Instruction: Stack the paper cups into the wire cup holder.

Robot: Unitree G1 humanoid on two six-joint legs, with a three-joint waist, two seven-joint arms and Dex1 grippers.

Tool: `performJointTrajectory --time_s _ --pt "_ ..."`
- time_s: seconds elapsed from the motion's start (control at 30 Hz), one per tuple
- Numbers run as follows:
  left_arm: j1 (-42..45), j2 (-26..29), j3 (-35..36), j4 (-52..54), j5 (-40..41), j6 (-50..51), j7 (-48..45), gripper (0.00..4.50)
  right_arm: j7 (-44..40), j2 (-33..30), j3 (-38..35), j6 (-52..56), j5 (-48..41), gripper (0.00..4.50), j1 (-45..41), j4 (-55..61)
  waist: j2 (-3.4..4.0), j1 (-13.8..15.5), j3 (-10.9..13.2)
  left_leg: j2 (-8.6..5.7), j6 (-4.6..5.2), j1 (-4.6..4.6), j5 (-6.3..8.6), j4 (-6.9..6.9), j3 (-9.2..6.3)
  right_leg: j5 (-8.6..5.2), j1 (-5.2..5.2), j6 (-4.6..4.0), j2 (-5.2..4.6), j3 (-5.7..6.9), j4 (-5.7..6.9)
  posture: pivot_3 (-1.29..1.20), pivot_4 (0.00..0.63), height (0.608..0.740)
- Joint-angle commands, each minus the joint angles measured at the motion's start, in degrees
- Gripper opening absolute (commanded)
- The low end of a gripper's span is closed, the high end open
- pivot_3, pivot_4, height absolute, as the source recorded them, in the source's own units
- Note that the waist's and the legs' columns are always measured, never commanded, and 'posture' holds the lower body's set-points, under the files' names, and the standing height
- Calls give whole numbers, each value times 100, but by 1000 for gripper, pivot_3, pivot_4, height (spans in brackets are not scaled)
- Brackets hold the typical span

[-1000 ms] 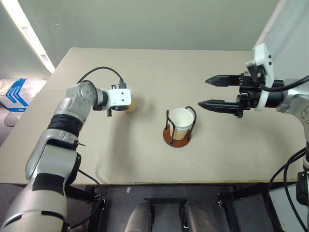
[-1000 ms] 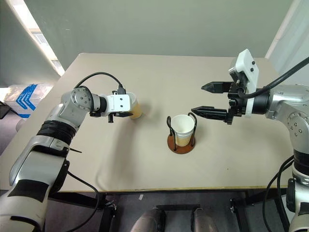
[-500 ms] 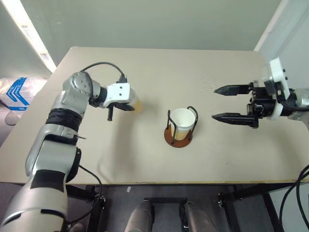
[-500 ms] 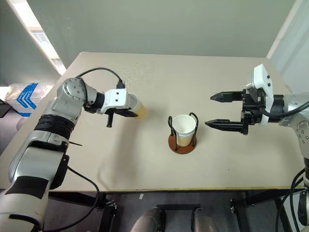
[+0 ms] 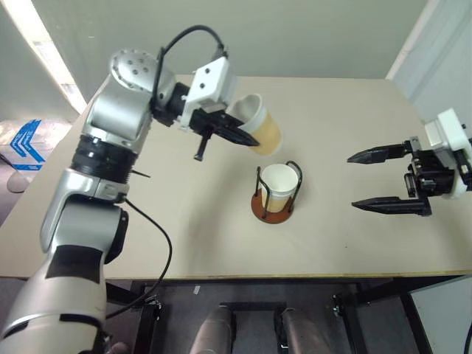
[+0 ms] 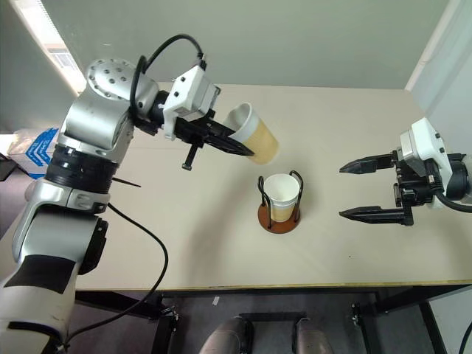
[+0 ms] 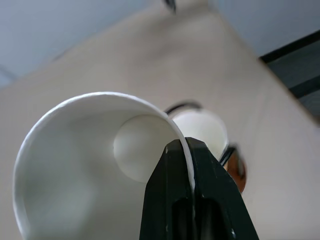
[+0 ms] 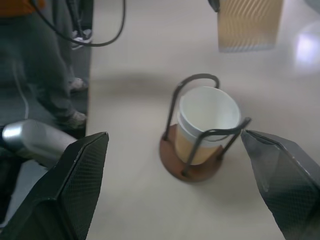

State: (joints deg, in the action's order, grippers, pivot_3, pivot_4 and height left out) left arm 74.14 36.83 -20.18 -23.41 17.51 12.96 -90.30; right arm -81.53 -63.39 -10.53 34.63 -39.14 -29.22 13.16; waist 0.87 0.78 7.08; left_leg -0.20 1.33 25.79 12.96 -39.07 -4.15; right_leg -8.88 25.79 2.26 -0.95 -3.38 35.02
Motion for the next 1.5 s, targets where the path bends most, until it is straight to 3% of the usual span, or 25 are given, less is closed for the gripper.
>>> performJointTrajectory --time_s 0.03,0.37,0.73,1.0,1.17,1.3,1.5 --pt "363 -141 -336 40 325 -68 -220 17 68 -147 -372 252 -373 4500 -94 230 0 7 0 0 0 1 -2 -2 1 0 -1 0 0 -1 -1 0 150 740" --pt "588 -590 -1343 -811 292 -935 -220 17 621 -191 -646 400 -514 4500 -250 329 1 27 0 -6 4 0 -5 -8 3 19 -11 35 -8 -2 -7 0 150 740" --pt "794 -669 -1746 -1340 230 -1593 -220 17 761 -300 -1038 436 -587 4500 119 510 1 61 1 -8 17 9 7 -7 5 26 -9 73 -12 1 -13 0 150 740" --pt "743 -535 -2196 -1241 223 -1807 -220 17 748 -307 -978 303 -506 4500 140 411 2 64 1 -10 20 8 8 -8 11 23 -10 78 -16 1 -13 0 150 740" --pt "789 -745 -2125 -1497 -54 -2096 -220 17 741 -285 -911 214 -453 4500 151 367 2 69 1 -11 20 10 8 -10 11 21 -10 80 -16 1 -14 0 150 740" --pt "940 -1015 -1811 -1728 -143 -2053 -220 878 736 -286 -881 152 -409 4500 153 302 2 75 1 -12 20 10 8 -11 12 20 -11 82 -17 1 -14 0 150 740" --pt "1209 -1290 -939 -2111 -126 -1699 -195 3038 810 -269 -855 125 -348 4500 173 259 1 76 1 -12 24 13 11 -9 15 16 -9 88 -17 0 -18 0 150 740"
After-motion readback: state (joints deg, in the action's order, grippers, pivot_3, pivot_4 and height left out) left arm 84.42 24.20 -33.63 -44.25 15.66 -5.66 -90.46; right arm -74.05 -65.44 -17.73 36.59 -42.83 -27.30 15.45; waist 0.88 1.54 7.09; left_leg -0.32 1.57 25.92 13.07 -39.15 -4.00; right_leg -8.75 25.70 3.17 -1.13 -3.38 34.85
